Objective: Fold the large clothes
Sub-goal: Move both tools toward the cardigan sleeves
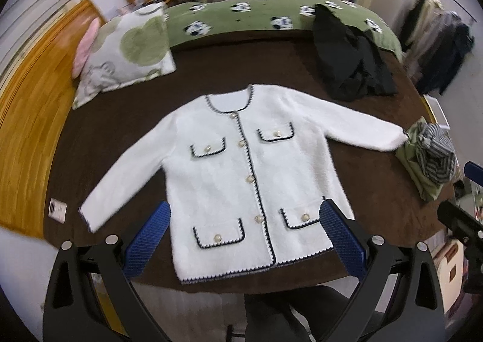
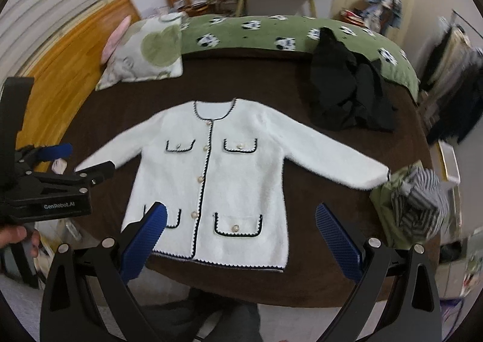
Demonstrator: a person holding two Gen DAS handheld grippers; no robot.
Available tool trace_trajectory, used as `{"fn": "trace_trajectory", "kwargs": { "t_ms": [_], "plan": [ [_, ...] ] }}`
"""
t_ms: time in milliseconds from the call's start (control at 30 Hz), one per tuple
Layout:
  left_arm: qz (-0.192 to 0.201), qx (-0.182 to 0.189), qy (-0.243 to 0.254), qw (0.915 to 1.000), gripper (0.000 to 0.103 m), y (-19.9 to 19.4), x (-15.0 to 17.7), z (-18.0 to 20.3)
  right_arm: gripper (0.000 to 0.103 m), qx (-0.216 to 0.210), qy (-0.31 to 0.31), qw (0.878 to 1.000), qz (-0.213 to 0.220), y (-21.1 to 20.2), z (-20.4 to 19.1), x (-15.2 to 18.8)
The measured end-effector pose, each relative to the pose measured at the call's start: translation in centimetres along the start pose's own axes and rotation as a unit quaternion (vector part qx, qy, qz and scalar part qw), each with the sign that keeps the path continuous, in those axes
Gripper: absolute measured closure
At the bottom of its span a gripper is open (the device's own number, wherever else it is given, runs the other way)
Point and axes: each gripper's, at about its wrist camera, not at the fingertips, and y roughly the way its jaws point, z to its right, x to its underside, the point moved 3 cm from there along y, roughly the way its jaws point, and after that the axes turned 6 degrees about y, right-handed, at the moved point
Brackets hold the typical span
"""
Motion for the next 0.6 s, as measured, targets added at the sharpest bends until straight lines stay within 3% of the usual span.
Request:
{"fn": "trace_trajectory", "kwargs": {
  "t_ms": [367,600],
  "plan": [
    [-0.004,0.053,0.09,0.9945,0.006,6.0,-4.8,3.5,0.006,0.08,0.105,0.991,0.029,0.9,6.7,-0.4],
    [-0.014,0.082,0.107,0.9908,0.006,14.9,-7.9,7.7,0.006,0.075,0.16,0.984,0.037,6.8,12.1,-0.2]
  ]
}}
